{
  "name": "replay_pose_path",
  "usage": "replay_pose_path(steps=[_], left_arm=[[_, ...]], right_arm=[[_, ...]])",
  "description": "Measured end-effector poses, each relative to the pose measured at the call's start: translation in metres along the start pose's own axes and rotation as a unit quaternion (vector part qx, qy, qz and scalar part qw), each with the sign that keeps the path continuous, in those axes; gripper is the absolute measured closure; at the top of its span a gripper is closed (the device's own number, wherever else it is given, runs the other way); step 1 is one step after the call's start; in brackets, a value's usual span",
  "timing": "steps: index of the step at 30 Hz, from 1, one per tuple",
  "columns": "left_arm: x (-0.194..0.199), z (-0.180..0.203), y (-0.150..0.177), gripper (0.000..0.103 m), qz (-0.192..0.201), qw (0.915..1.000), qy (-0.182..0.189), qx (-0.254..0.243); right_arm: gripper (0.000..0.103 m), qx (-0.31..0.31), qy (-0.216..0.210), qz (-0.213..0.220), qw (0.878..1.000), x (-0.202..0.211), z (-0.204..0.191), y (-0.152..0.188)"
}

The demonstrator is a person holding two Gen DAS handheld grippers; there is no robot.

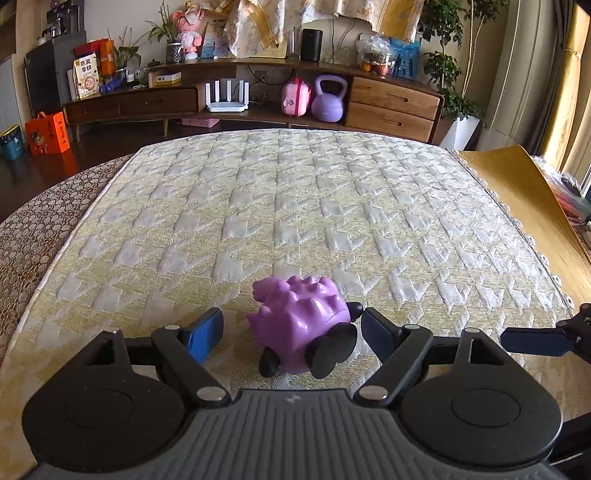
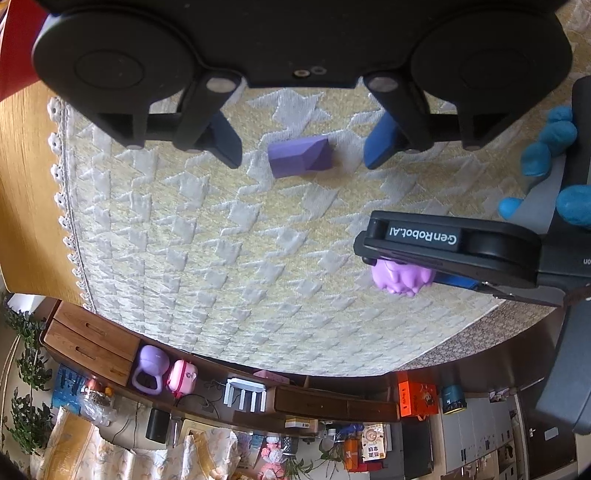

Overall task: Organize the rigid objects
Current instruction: 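Grasp the purple spiky toy with the left gripper while the right grasps the purple block, then carry the purple spiky toy and purple block over the red tin with both grippers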

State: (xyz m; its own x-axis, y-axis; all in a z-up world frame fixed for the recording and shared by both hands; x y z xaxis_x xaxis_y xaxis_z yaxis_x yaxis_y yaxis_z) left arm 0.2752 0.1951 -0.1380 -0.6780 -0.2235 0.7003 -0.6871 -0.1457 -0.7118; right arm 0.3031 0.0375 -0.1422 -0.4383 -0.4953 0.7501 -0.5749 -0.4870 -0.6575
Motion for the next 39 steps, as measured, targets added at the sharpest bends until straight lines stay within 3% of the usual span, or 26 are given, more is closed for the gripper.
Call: replay_pose_path(steps=[6, 8, 10, 14, 26, 39], left_arm=[[0.002, 0.0, 0.002, 0.026, 0.008, 1.0, 0.001, 0.004], [0.002, -0.001, 0.001, 0.038, 0.009, 0.9999, 0.008, 0.008], [0.003, -0.001, 0.0, 0.043, 0.008, 0.9999, 0.009, 0.008], [0.004, -0.001, 0.0, 0.044, 0.007, 0.9998, 0.011, 0.011], [0.014, 0.001, 0.005, 0.044, -0.007, 0.9999, 0.013, 0.007], [0.055, 0.02, 0.013, 0.044, -0.022, 0.9989, 0.041, -0.006]], right_arm=[[0.051, 0.004, 0.001, -0.002, 1.0, -0.003, -0.002, 0.003], [0.052, 0.001, 0.001, -0.002, 1.0, -0.003, -0.001, 0.003], [0.057, -0.001, 0.001, -0.001, 1.0, -0.002, -0.002, 0.003], [0.067, -0.003, 0.002, 0.003, 1.0, -0.001, -0.003, 0.004], [0.068, -0.033, 0.002, 0.01, 0.999, 0.012, 0.004, 0.009], [0.068, -0.055, -0.006, 0.032, 0.998, 0.065, 0.008, 0.023]])
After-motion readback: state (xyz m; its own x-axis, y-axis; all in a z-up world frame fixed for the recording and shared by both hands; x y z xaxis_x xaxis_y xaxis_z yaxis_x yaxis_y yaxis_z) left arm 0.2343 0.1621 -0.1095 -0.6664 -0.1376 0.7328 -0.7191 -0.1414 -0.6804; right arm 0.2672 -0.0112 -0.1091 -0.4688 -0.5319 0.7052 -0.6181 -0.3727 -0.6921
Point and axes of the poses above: each gripper's, at about its wrist camera, not at the fingertips, and x roughly against the way its jaws point, z to its right, y to its underside, the point moved 2 cm from there along -x, roughly the way its jaws point, and after that the axes turned 10 degrees about -x, right-handed, at the moved point
